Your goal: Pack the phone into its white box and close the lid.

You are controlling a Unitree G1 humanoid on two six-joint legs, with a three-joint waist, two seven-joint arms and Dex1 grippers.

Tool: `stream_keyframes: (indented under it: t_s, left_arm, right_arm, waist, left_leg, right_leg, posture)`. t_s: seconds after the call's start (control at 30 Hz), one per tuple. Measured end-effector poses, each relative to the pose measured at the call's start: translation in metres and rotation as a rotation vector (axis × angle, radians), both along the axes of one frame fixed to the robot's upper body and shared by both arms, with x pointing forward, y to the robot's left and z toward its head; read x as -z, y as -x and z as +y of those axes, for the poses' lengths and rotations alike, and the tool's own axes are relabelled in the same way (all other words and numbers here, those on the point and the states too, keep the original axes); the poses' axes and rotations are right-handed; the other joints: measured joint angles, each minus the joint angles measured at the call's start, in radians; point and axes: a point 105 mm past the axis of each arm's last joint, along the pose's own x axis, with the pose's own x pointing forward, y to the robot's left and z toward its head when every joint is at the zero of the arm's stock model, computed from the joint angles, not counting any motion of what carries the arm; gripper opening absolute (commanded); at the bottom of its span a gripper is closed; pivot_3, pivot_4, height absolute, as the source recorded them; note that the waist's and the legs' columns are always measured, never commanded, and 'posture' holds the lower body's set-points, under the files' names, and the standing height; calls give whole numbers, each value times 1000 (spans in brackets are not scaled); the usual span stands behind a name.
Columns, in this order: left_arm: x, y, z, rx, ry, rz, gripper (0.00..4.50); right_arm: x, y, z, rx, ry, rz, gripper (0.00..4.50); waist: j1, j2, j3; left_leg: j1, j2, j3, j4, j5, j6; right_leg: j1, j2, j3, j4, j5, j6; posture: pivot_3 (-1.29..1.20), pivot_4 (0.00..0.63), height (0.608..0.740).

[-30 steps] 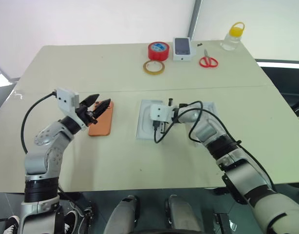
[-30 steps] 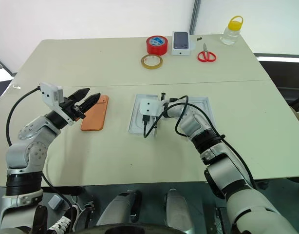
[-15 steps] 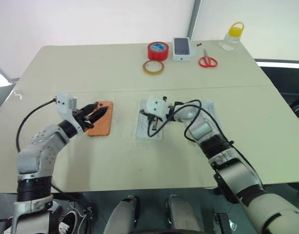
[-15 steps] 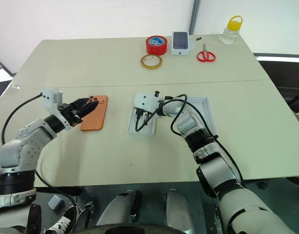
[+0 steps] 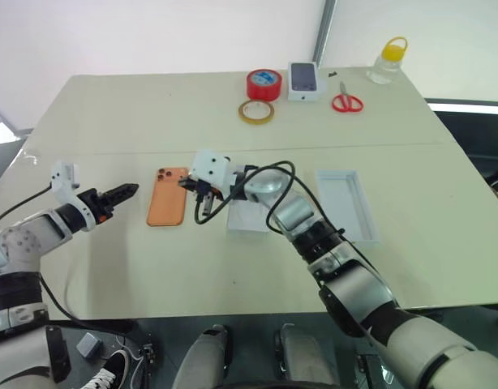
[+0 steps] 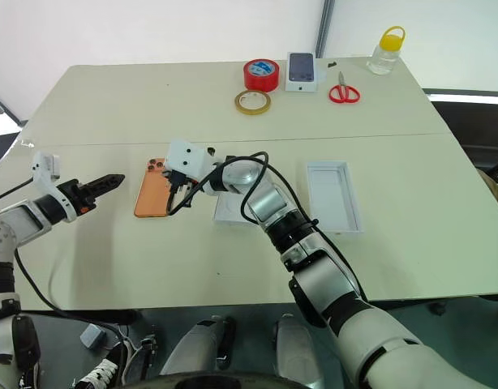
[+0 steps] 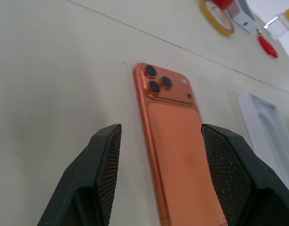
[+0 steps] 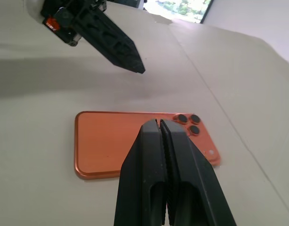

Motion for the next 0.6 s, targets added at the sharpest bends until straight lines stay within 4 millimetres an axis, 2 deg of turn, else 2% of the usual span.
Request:
stream_keyframes:
  t_s: [0.2,0.3,0.33,0.6]
  left_arm:
    - [12,-3,2,-2,38,67,2848]
    - [26,0,-2,20,65,142,2848]
    - [26,-1,-5,34,71,147,2848]
    - [24,-11,-29,120,91,254,2848]
  right_arm:
    - [25,-22,7,140,163,-49,98]
    - [45,-20,8,142,252,-38,98]
    - [51,-18,8,135,274,-30,98]
    - [60,-7,15,68,330,12,98]
  waist:
    - [-10,0,0]
    - [-23,0,0]
    - [-24,-1,0]
    - [-24,-1,-1]
  left_leg:
    - [0,0,0,-2,1,-2]
    - [0,0,0,-2,2,-2]
    - [0,0,0,-2,2,-3]
    - [0,-1,0,-1,2,-3]
  right_leg:
    - [-3,0,1,4,0,0]
    - [-4,0,1,5,0,0]
    - [-4,0,1,7,0,0]
    - [-5,0,0,10,0,0]
  posture:
    - [0,150,740]
    - [0,150,740]
    - [0,150,740]
    - [0,150,740]
